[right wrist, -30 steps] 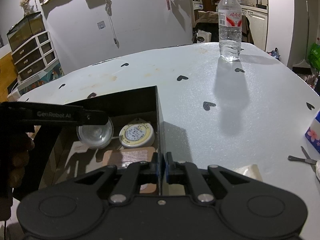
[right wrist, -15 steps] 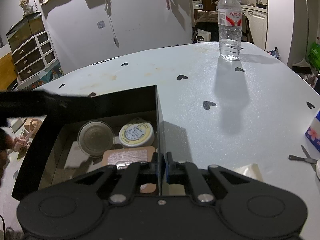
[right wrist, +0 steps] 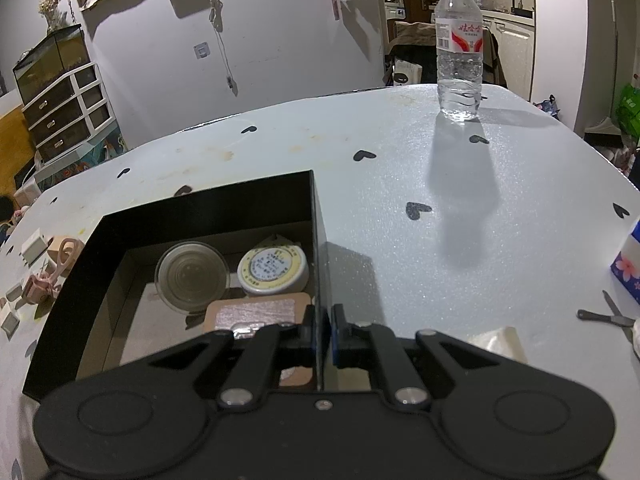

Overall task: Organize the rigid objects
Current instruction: 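Grasp the white block with the wooden handle using the left tool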

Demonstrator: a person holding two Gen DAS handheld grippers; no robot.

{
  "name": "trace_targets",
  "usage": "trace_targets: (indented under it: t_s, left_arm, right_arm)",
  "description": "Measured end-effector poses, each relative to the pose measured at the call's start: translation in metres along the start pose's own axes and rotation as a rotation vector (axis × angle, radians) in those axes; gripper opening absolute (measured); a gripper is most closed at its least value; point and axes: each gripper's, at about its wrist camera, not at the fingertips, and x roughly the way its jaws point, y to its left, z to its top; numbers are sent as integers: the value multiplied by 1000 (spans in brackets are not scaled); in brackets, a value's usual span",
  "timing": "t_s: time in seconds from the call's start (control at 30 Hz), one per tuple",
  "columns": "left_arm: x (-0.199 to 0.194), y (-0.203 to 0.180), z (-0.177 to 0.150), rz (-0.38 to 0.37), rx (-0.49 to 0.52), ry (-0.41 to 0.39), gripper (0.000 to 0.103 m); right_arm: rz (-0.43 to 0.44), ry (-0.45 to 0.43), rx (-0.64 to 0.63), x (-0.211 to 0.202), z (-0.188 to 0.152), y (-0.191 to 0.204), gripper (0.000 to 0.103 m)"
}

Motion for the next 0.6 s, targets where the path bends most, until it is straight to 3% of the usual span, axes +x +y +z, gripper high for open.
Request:
trace_targets:
  t_s: [0.2,0.33,0.43,0.6]
  left_arm:
    - [-3,59,-20,174,-46,27,103]
    - [7,85,-38,248,7,62,103]
    - [17,105,-51,245,97,91,103]
    - [37,134,-65,158,206,161,103]
  right_arm:
    - [-10,7,-3,1,1,2,7]
    - [-17,9,-6,1,1,3,7]
    - [-21,11,-9,2,2,4,7]
    - [-29,17,-17,3,2,6,7]
